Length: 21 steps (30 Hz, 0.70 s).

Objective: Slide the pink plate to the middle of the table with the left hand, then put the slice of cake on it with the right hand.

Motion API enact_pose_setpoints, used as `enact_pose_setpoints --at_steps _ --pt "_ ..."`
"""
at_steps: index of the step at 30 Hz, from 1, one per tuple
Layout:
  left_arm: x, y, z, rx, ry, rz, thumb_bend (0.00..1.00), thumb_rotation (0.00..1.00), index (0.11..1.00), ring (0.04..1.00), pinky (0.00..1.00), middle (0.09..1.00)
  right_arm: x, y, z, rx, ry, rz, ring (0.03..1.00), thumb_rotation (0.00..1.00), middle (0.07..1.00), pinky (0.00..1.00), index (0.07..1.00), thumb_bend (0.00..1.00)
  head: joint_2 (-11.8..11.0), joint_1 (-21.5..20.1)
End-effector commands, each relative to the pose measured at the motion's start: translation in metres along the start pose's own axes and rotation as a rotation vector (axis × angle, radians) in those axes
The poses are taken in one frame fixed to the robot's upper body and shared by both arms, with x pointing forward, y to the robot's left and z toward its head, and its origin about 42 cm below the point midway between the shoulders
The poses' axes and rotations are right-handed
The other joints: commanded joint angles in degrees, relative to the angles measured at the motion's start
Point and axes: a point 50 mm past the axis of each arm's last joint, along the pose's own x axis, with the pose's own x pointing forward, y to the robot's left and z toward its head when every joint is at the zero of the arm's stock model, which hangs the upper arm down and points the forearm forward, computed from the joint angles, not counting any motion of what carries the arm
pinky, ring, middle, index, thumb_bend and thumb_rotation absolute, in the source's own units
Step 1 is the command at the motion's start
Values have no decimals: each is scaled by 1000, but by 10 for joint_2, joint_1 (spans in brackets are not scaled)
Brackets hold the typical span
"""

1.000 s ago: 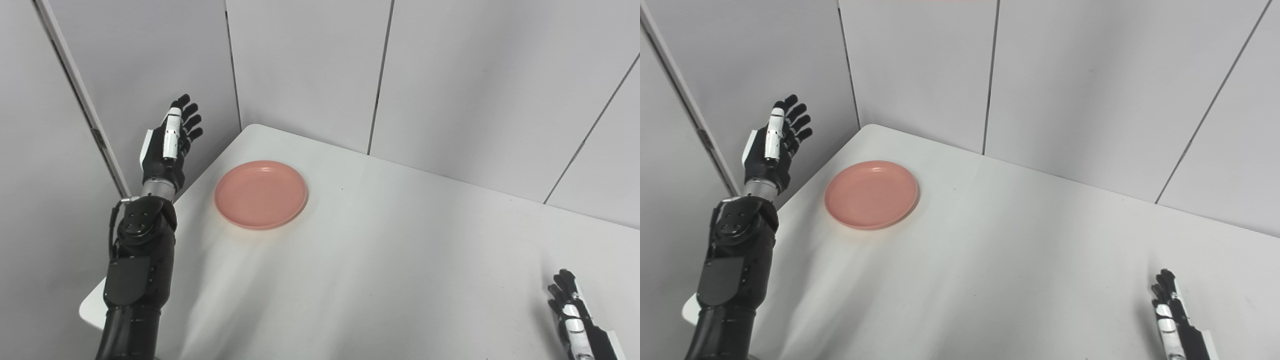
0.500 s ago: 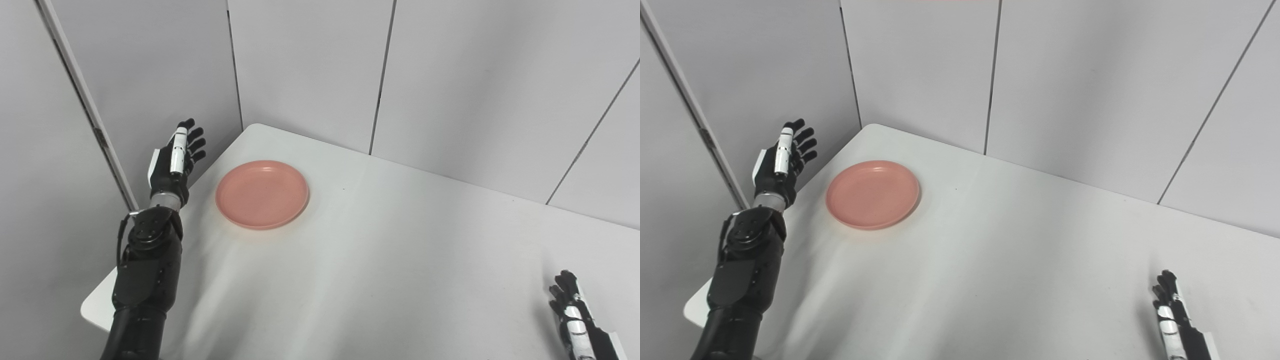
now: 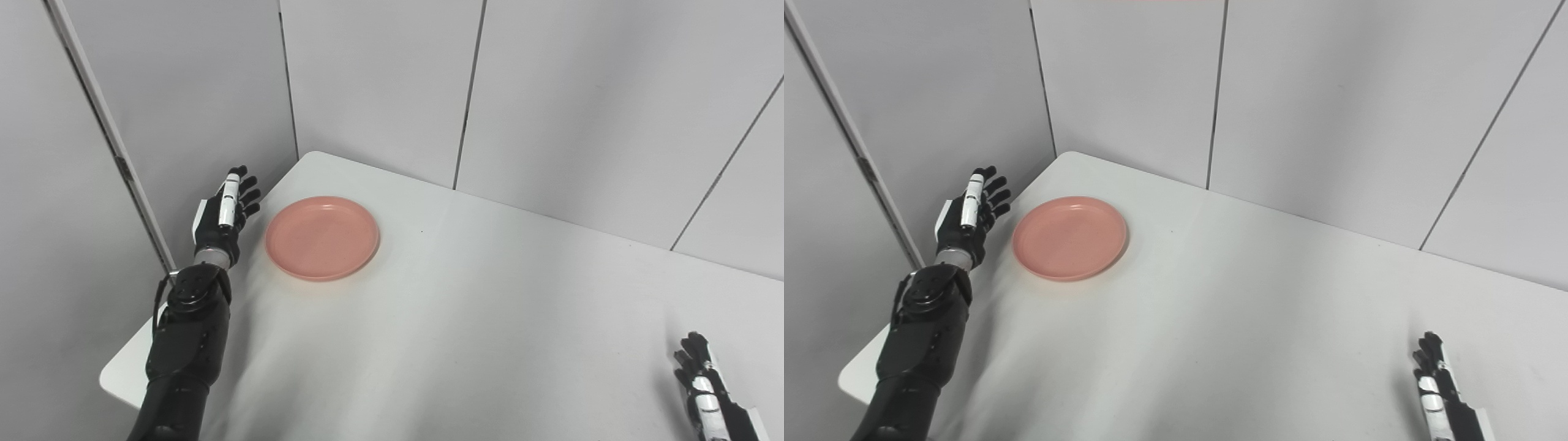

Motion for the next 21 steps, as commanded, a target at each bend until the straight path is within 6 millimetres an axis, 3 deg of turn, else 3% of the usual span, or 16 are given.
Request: enact_pose_setpoints --at_steps 1,9,21 --pt "9 0 22 -23 -93 -13 380 1000 894 908 904 913 -18 1 -16 6 51 -3 1000 1000 1000 1000 1000 248 1 1" --pt "9 -4 8 -64 -56 -20 367 1000 899 926 934 922 -18 -1 -17 5 48 -2 1000 1000 1000 1000 1000 269 3 0" --pt "3 -22 -15 -10 -20 -58 360 1000 901 898 884 915 -19 -1 -14 2 63 2 1000 1000 1000 1000 1000 286 9 -6"
